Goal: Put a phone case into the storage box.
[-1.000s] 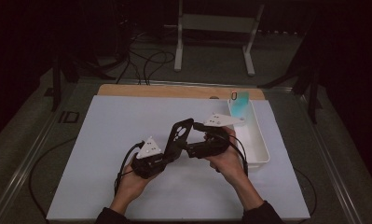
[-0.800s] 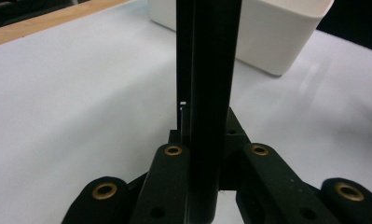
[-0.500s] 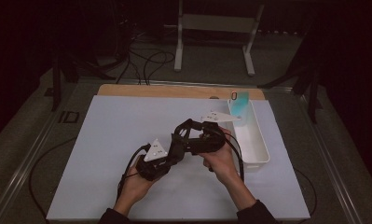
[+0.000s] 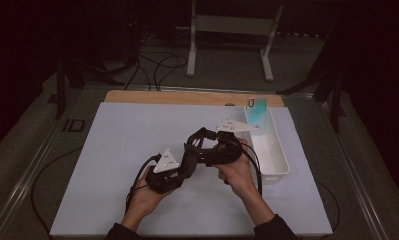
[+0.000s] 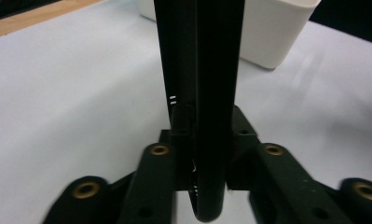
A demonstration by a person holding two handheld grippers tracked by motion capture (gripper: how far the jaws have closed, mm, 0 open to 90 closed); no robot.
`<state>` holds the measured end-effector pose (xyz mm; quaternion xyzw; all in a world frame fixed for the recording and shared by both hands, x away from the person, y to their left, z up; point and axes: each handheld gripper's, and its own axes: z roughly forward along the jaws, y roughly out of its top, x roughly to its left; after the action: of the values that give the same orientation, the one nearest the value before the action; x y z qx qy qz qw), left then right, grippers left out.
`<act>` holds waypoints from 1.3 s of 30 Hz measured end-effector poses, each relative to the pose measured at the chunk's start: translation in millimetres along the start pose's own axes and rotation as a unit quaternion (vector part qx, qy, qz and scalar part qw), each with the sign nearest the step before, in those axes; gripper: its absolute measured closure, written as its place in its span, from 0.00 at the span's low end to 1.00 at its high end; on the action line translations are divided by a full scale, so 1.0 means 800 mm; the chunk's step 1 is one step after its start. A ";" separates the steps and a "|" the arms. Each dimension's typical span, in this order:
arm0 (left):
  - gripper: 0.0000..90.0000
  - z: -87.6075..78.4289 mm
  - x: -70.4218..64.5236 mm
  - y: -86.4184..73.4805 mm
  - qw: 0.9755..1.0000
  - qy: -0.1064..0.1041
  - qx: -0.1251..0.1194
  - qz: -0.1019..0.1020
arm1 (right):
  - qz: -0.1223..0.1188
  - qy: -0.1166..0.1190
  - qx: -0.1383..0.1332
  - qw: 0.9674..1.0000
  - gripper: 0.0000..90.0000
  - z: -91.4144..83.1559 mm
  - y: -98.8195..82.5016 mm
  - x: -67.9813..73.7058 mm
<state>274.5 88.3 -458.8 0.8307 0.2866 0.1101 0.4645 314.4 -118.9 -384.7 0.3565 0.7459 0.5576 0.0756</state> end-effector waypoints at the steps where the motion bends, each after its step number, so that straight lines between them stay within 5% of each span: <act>1: 0.84 -0.001 0.001 0.000 1.000 -0.001 -0.003 -0.002 | 0.000 0.000 0.000 1.000 0.16 0.000 0.000 0.000; 4: 0.66 -0.005 0.005 0.000 1.000 -0.001 -0.013 -0.011 | -0.002 -0.003 0.001 1.000 0.16 0.000 -0.001 -0.001; 11: 0.29 -0.023 0.011 0.002 0.998 0.049 -0.043 -0.025 | -0.003 -0.005 0.002 1.000 0.16 -0.001 -0.003 -0.002; 15: 0.19 -0.030 0.015 0.002 0.996 0.061 -0.052 -0.032 | -0.003 -0.006 0.002 1.000 0.16 -0.002 -0.003 -0.003; 30: 0.14 -0.044 0.021 0.001 0.994 0.079 -0.063 -0.033 | -0.004 -0.009 -0.006 1.000 0.16 -0.006 -0.002 -0.006; 39: 0.12 -0.060 0.033 -0.004 0.991 0.099 -0.076 -0.049 | -0.005 -0.017 -0.009 1.000 0.16 -0.013 -0.002 -0.012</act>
<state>273.0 138.9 -437.8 0.7630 0.3626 0.1906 0.5001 315.6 -133.0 -384.8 0.3621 0.7412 0.5573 0.0942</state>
